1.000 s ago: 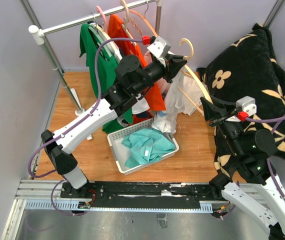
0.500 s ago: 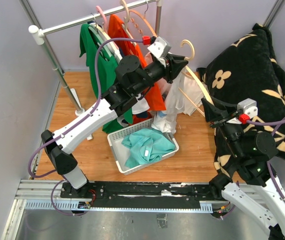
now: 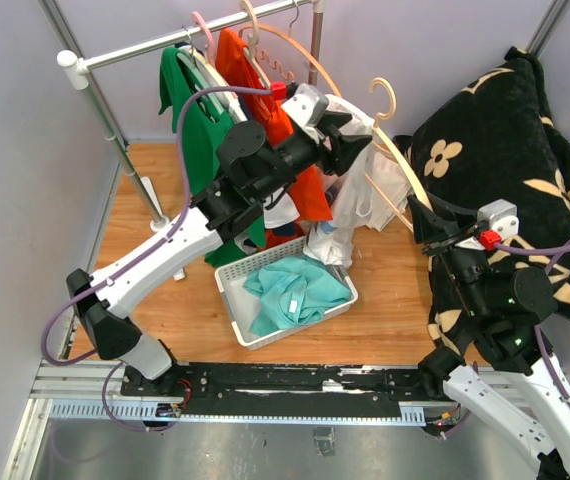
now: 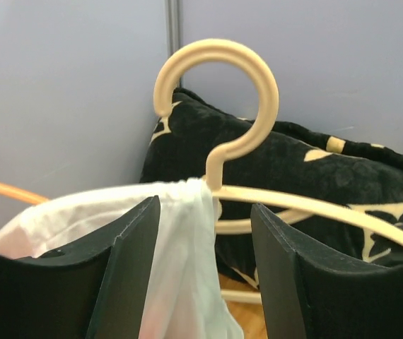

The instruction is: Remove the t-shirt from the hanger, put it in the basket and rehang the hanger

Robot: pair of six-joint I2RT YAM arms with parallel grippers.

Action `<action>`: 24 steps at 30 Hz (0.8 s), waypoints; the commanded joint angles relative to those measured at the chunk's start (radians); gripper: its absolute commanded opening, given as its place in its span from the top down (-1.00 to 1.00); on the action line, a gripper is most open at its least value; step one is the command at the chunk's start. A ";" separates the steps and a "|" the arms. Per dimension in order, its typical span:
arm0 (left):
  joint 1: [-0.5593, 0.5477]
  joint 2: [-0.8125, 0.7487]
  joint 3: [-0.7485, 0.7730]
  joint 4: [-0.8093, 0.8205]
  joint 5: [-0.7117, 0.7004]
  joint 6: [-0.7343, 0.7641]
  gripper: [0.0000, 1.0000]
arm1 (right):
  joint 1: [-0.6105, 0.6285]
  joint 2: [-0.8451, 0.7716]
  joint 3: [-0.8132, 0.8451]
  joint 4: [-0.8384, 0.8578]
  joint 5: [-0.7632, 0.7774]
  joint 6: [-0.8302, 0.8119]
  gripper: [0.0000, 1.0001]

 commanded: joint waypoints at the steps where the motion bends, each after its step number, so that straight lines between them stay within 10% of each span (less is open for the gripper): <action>1: -0.007 -0.116 -0.098 0.068 -0.040 0.002 -0.19 | 0.013 -0.023 0.011 0.113 0.018 -0.034 0.99; 24: -0.007 0.037 -0.084 0.071 -0.091 0.055 -0.16 | 0.013 -0.057 0.030 0.093 -0.032 -0.037 0.99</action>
